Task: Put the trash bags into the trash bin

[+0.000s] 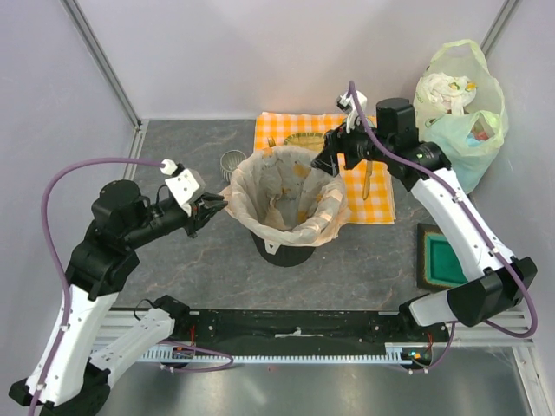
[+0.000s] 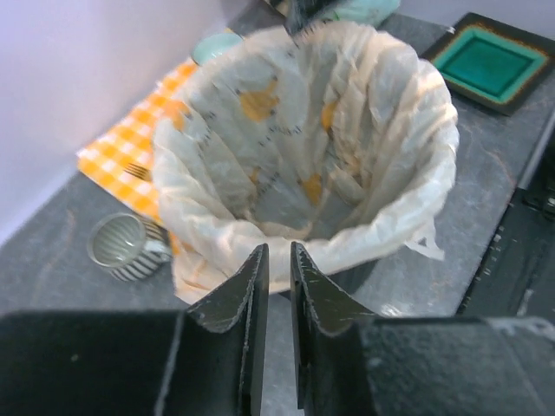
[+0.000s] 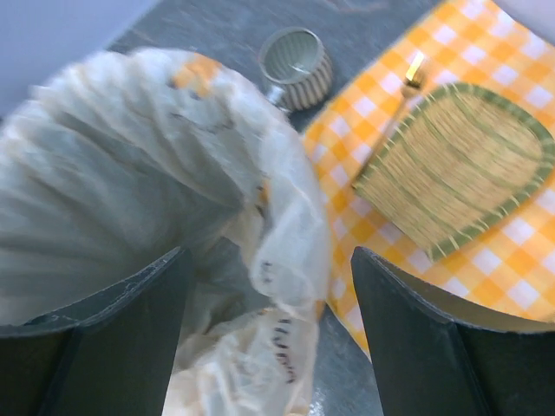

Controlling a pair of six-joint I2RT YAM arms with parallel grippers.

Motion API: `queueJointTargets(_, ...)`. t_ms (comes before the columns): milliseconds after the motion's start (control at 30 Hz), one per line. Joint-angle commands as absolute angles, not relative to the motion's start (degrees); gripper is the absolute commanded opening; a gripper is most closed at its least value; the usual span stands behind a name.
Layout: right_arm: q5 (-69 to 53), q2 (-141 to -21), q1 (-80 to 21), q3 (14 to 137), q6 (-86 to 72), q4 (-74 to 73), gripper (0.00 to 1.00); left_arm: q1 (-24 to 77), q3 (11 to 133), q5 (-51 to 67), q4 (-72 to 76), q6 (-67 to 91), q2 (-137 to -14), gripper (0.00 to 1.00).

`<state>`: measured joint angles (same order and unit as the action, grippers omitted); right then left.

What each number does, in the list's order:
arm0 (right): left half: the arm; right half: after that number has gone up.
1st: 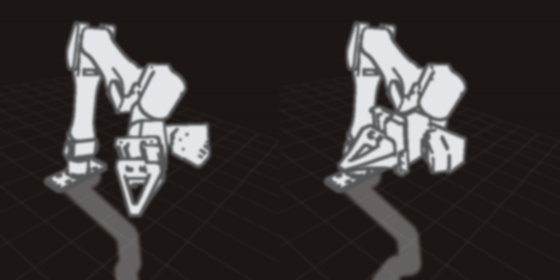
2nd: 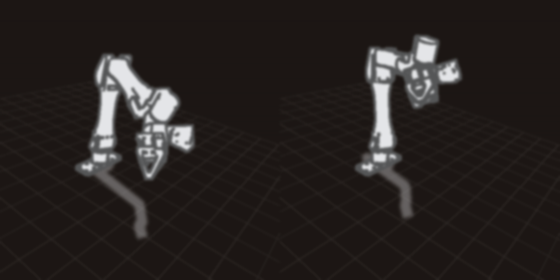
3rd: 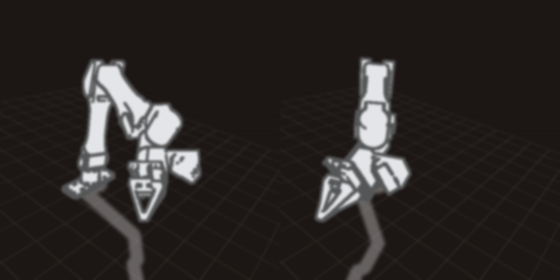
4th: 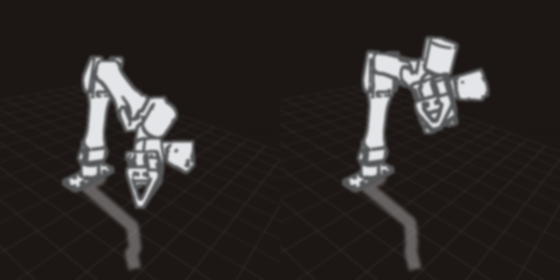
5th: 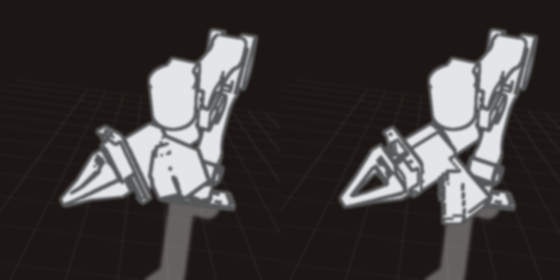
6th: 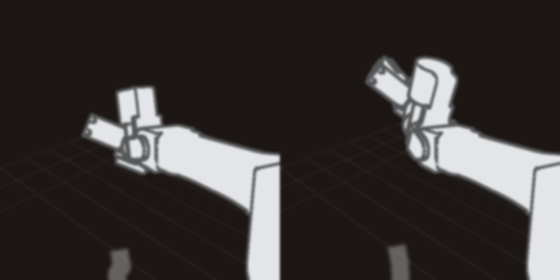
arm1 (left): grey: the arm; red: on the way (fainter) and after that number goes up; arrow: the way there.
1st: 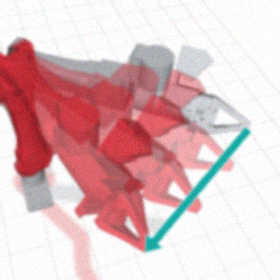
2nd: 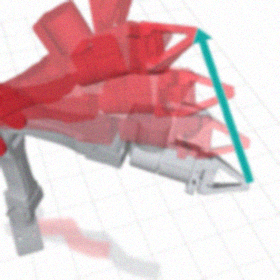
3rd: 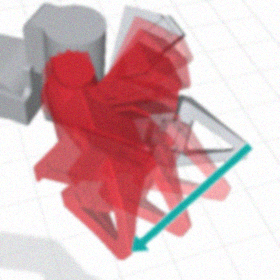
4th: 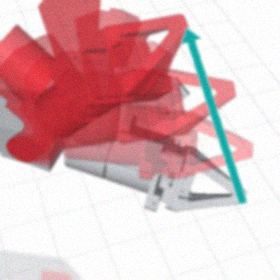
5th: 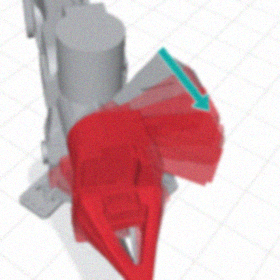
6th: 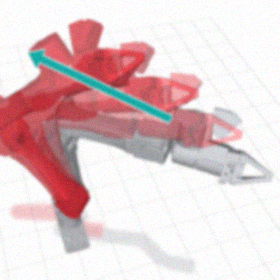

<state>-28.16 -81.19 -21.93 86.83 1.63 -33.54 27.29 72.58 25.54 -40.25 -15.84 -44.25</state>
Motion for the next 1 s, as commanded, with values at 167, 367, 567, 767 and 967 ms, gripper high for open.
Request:
queueJointTargets(167,-45.1,-80.2,-30.6,92.0,-4.4,-32.5,0.78,22.3,59.4,35.8,-31.4,-2.6,-42.1,0.18)
queueJointTargets(367,-51.0,-80.2,-33.6,91.9,5.7,-42.8,0.75,21.8,54.8,36.6,-26.7,-0.5,-41.8,0.13)
queueJointTargets(567,-52.5,-81.6,-35.8,92.3,12.8,-51.5,0.73,21.8,50.3,35.3,-26.3,-1.7,-41.0,0.13)
queueJointTargets(767,-52.1,-82.4,-36.3,92.7,18.5,-56.3,0.74,21.8,46.7,33.2,-28.6,-3.0,-39.5,0.13)
queueJointTargets(967,-50.0,-83.4,-36.5,93.8,19.3,-56.2,0.73,21.8,51.0,34.4,-36.1,-10.4,-34.3,0.27)
